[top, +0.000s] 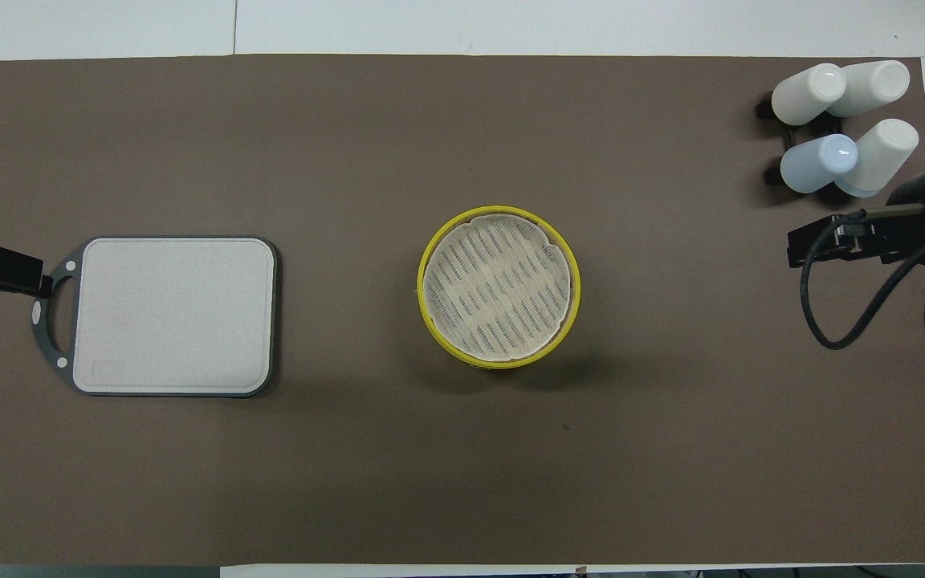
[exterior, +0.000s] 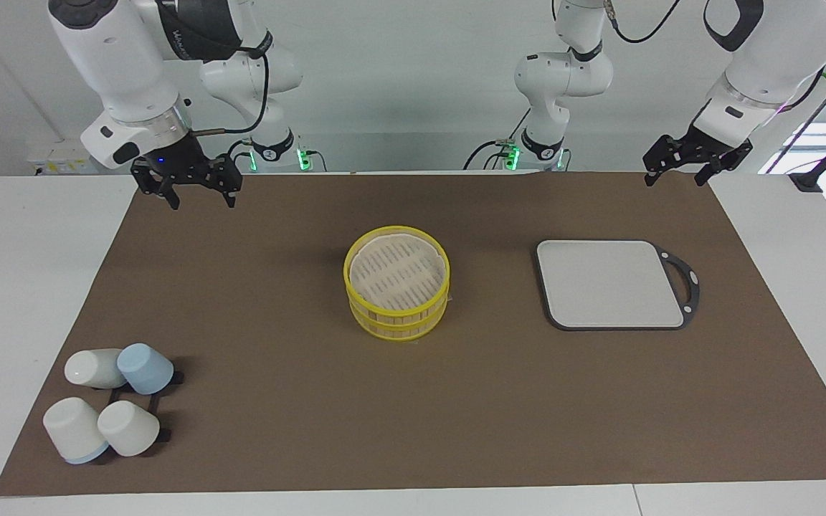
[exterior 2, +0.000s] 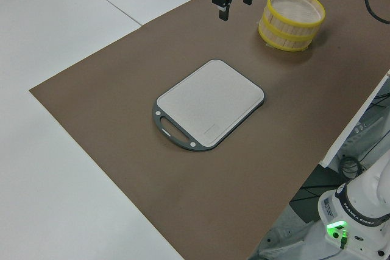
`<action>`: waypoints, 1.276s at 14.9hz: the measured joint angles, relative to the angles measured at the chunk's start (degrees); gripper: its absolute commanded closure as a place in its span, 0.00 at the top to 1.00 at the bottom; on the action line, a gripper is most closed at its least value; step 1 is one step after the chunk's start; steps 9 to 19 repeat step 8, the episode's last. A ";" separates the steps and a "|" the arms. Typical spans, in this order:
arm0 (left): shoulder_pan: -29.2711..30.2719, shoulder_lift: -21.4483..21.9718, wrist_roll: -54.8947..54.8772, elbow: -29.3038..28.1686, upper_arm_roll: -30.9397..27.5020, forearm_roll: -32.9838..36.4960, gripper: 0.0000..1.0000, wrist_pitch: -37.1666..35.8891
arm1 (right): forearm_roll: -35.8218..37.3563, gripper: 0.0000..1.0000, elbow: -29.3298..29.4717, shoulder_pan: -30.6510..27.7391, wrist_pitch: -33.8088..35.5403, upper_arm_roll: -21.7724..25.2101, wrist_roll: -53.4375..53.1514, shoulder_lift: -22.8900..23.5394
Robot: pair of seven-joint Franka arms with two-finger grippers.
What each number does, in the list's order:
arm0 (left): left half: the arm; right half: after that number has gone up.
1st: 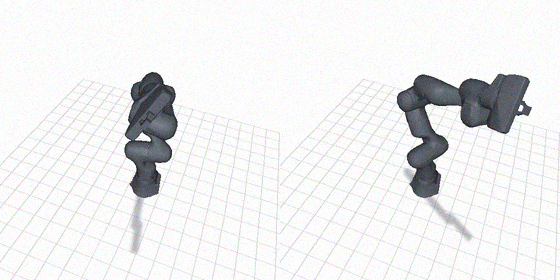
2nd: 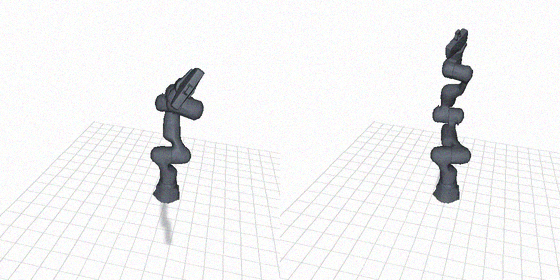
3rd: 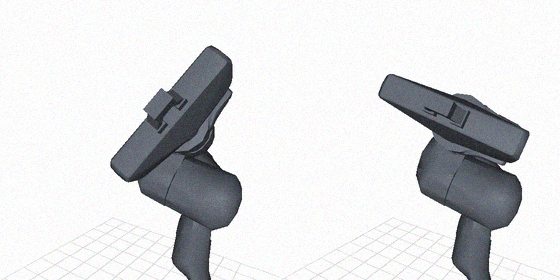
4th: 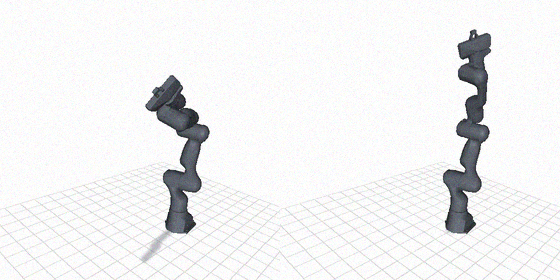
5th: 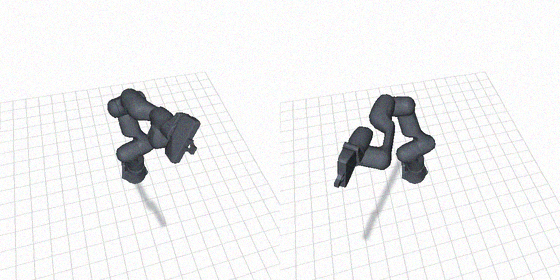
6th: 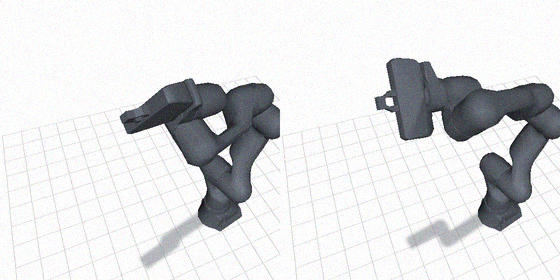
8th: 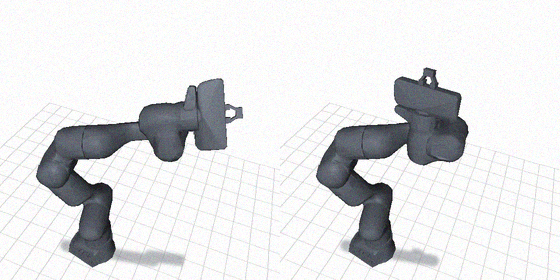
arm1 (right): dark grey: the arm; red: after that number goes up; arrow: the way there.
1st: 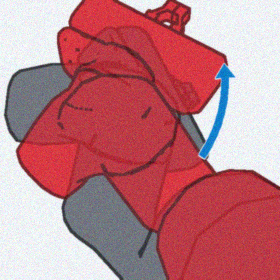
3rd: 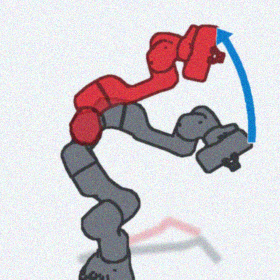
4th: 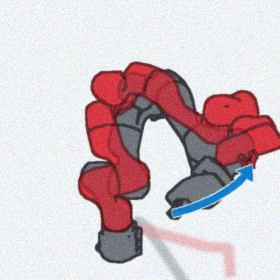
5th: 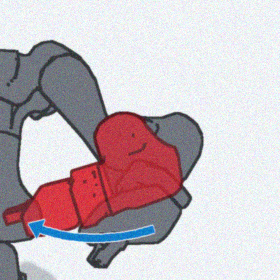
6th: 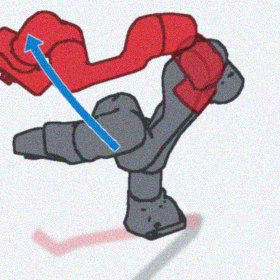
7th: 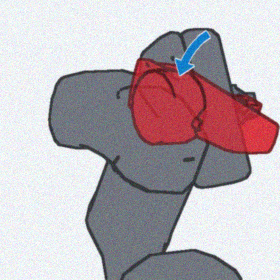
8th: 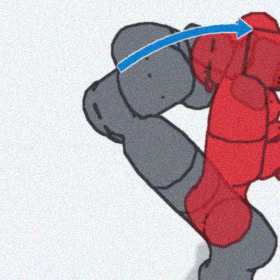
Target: Place bun in steamer
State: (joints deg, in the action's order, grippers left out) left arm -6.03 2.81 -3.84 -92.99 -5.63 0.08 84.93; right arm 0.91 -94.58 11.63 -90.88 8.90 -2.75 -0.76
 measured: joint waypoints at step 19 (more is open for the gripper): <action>0.00 0.00 0.00 0.00 0.00 0.00 1.00 0.03 | 1.28 1.00 0.00 -0.60 -0.31 -0.32 0.75 0.02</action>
